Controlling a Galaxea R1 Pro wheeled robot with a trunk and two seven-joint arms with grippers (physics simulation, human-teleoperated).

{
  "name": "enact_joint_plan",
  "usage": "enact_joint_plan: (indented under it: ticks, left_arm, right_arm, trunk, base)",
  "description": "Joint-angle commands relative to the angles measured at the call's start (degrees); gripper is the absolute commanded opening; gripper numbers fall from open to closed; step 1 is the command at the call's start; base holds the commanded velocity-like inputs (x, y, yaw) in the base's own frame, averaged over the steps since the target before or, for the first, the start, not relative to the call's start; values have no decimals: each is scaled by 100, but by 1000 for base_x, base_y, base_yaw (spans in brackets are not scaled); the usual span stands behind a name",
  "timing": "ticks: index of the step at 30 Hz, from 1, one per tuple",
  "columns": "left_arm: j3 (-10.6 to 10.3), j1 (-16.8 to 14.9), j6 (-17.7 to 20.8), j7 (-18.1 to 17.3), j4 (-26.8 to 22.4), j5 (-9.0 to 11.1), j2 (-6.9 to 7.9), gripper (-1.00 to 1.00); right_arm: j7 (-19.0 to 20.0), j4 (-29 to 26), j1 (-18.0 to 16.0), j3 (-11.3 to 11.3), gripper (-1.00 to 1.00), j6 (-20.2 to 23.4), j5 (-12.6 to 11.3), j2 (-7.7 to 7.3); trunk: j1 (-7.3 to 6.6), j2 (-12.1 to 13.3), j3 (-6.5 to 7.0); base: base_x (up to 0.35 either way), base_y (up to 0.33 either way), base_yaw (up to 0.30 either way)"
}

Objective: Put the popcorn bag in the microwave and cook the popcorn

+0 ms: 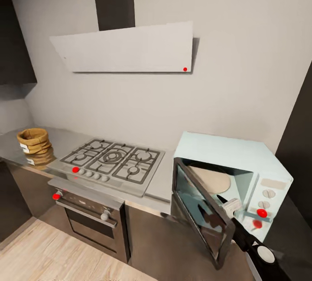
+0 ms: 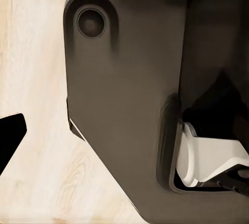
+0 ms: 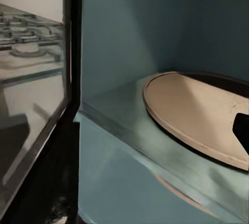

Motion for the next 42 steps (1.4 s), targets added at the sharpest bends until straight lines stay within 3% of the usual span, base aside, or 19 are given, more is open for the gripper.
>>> enact_joint_plan:
  ticks: [1, 11, 26, 42]
  left_arm:
    - [6, -5, 1, 18, 2, 5, -2, 100]
    - [6, -5, 3, 15, 1, 5, -2, 100]
    - [15, -5, -35, 24, 0, 5, -20, 100]
    - [6, -5, -35, 23, -4, 5, -24, 100]
  right_arm:
    - [-10, 0, -3, -11, 100, -15, 0, 2]
    - [-1308, -21, -3, -18, 100, -58, -9, 40]
    - [-1391, -26, -3, 16, 100, -59, -9, 45]
    - [-1393, -26, -3, 17, 100, -59, -9, 45]
  trunk:
    - [2, -9, -11]
    - [2, -9, -11]
    - [2, -9, -11]
    - [2, -9, -11]
  base:
    - [-7, 6, 270]
    - [-1, 1, 270]
    - [-275, 4, 46]
    - [-22, 1, 191]
